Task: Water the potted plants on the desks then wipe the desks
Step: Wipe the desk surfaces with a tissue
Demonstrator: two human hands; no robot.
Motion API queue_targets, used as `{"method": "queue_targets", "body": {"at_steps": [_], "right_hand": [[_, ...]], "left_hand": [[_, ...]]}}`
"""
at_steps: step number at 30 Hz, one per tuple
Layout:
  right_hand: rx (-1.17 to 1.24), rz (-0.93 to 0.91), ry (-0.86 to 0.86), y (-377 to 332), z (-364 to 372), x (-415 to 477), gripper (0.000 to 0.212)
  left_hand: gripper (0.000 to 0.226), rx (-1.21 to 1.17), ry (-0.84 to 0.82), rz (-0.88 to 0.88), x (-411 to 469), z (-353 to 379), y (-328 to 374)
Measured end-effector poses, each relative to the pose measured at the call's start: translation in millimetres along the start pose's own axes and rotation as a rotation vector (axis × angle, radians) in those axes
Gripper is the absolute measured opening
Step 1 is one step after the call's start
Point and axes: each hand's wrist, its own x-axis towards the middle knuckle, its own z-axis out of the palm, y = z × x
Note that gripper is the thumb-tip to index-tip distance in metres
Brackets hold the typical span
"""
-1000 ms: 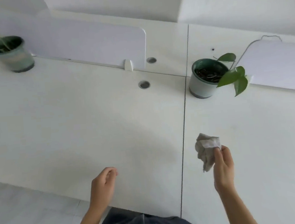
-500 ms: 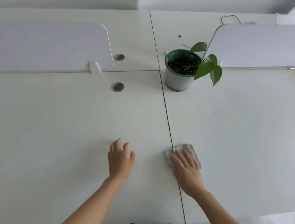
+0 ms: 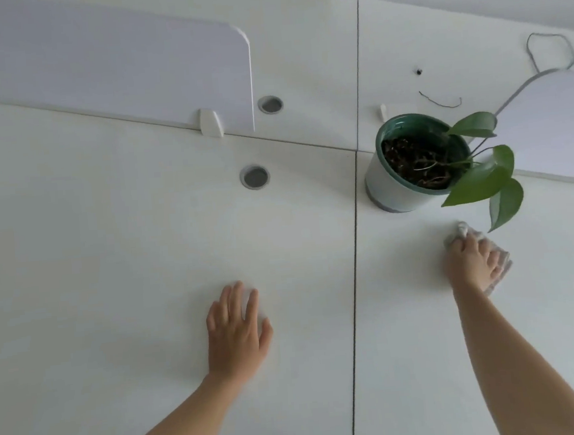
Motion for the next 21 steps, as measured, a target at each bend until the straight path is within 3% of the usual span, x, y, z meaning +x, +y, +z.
{"method": "queue_targets", "body": {"at_steps": [2, 4, 7, 9, 11, 13, 16, 18, 20, 21], "right_hand": [[0.011, 0.016, -0.002, -20.3, 7.3, -1.7, 0.049], [0.004, -0.092, 0.001, -36.9, 24.5, -24.3, 0.047], [-0.066, -0.473, -0.022, -55.7, 61.9, -85.3, 0.047], [-0.106, -0.775, -0.151, -76.9, 79.1, -111.7, 0.056], [-0.153, -0.942, -0.234, -108.4, 85.4, -104.9, 0.059], [-0.207, -0.912, -0.236, -138.4, 88.7, -80.1, 0.051], [-0.204, -0.670, -0.262, -169.8, 86.5, -47.4, 0.049], [-0.183, -0.616, -0.253, -177.6, 88.1, -48.1, 0.048], [-0.183, -0.720, -0.244, -169.9, 93.5, -64.7, 0.048], [-0.179, -0.856, -0.221, -158.6, 94.1, -77.8, 0.047]], "left_hand": [[0.047, 0.010, 0.036, -0.004, 1.2, 2.0, -1.1], [0.048, 0.028, 0.050, -0.009, 0.9, 3.8, -1.1], [0.049, 0.034, 0.042, -0.021, 0.3, 4.9, 0.5], [0.050, 0.040, 0.043, -0.026, -0.5, 5.4, 0.9], [0.050, 0.049, 0.047, -0.023, -0.2, 5.2, 1.0], [0.050, 0.053, 0.055, -0.020, -1.0, 6.1, -0.2], [0.049, 0.038, 0.079, -0.022, -2.6, 7.2, -1.2], [0.048, 0.037, 0.097, -0.022, -1.2, 7.4, -1.2], [0.049, 0.043, 0.100, -0.023, 0.4, 7.8, -0.7], [0.049, 0.048, 0.097, -0.023, 0.2, 7.8, -0.5]]}}
